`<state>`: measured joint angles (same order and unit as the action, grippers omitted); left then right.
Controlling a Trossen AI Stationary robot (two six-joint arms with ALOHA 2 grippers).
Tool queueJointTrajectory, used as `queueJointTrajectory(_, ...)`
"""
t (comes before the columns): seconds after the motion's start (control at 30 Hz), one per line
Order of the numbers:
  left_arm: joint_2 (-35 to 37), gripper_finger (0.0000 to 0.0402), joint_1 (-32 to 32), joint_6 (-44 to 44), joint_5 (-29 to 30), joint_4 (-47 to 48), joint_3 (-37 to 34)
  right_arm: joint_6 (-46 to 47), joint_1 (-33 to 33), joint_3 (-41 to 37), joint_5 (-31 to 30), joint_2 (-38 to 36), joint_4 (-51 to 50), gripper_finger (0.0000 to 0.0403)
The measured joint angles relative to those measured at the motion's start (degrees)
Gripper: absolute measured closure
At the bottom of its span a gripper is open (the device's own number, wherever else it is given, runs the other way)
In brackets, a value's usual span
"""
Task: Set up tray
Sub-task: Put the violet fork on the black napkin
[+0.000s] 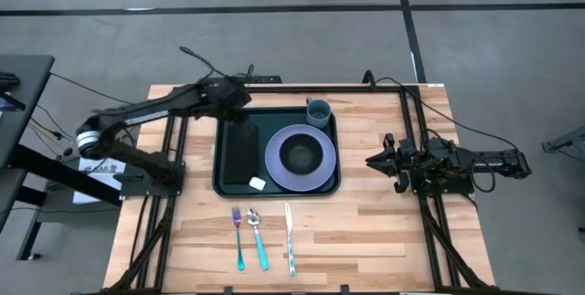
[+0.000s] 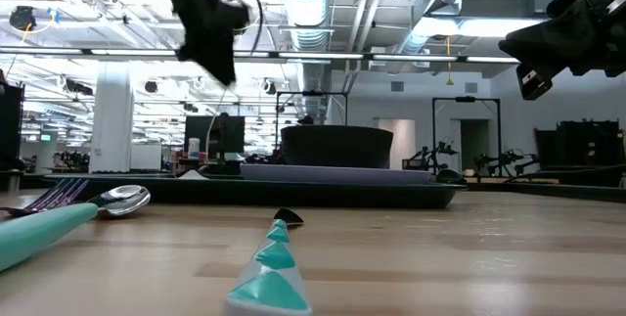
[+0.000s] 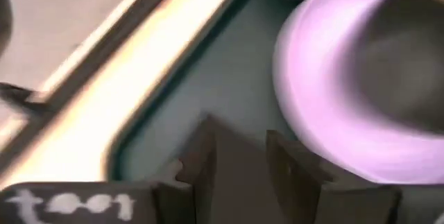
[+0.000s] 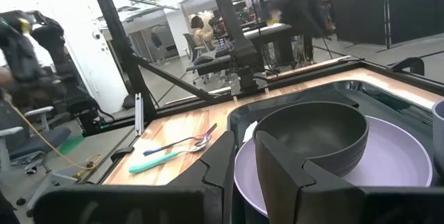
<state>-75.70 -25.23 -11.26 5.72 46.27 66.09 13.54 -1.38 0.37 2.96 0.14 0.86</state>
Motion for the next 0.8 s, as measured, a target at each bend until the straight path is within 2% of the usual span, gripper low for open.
queueJointTrajectory(0.13,7.4,0.0292,6.9,-14.0,-4.0,1.1,0.9,0.0,0.0,0.0,0.0,0.0,0.0,0.0349)
queueJointTrajectory(0.27,12.4,0.0292,16.7,-33.8,-3.8,5.2,0.9,0.0,0.0,0.0,0.0,0.0,0.0,0.0349)
queueJointTrajectory(0.4,12.8,0.0292,29.4,-56.4,-0.5,9.7,0.9,0.0,0.0,0.0,0.0,0.0,0.0,0.0349)
queueJointTrajectory(0.5,10.5,0.0292,38.7,-71.4,4.3,10.7,0.9,0.0,0.0,0.0,0.0,0.0,0.0,0.0349)
queueJointTrajectory(0.6,6.7,0.0292,46.2,-85.9,5.7,11.4,0.8,0.0,0.0,0.0,0.0,0.0,0.0,0.0349)
queueJointTrajectory(0.7,1.0,0.0292,52.7,-97.8,4.2,10.2,0.8,0.0,0.0,0.0,0.0,0.0,0.0,0.0349)
queueJointTrajectory(0.8,-5.5,0.0292,57.4,-106.3,1.3,5.6,0.8,0.0,0.0,0.0,0.0,0.0,0.0,0.0349)
